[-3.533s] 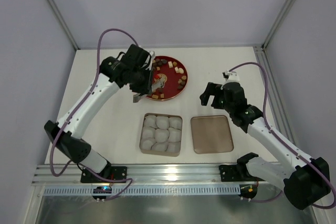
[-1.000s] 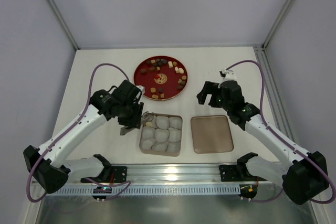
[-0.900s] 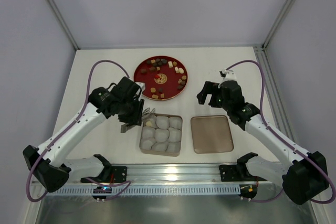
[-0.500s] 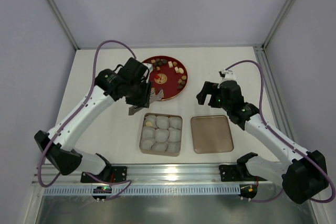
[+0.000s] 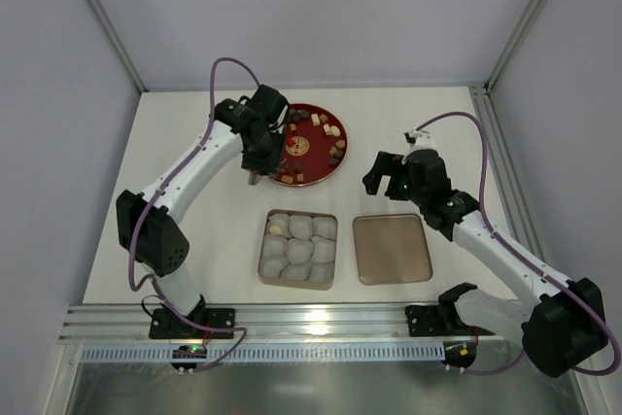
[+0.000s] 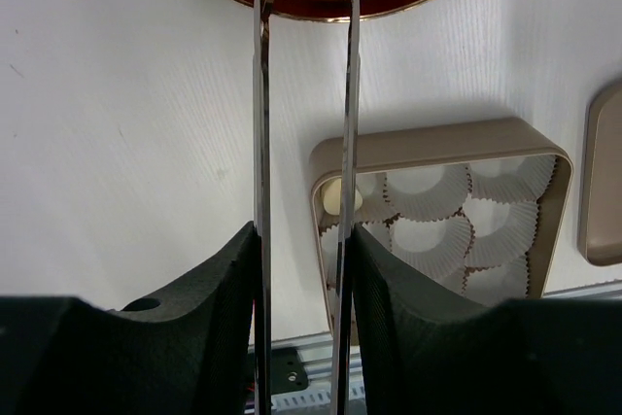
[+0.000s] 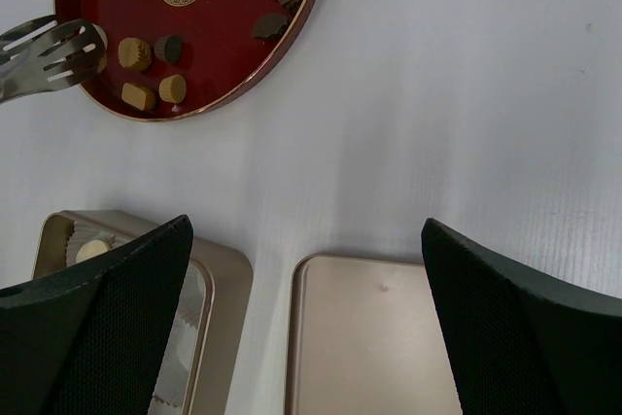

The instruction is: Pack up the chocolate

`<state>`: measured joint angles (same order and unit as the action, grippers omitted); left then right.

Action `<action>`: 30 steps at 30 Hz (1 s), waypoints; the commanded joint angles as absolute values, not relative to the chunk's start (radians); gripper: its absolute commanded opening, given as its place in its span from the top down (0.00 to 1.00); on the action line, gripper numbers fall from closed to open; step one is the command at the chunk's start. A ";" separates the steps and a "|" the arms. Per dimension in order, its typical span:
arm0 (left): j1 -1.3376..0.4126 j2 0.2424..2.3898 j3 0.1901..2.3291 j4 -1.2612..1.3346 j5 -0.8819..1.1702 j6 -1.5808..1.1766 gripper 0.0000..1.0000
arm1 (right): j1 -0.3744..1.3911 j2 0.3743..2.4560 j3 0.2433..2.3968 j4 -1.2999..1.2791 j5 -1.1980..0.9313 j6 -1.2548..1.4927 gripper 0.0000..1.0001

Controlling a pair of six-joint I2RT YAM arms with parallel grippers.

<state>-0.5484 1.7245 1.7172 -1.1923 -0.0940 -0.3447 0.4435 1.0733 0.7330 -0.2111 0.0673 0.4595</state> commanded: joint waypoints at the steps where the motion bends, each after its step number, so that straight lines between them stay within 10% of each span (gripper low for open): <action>1: -0.538 1.752 1.772 -1.154 -0.113 -0.307 0.59 | 0.449 1.055 0.773 -0.196 0.064 0.462 0.00; 30: -0.500 1.845 1.726 -1.091 -0.058 -0.296 0.61 | 0.449 1.037 0.762 -0.210 0.074 0.459 0.00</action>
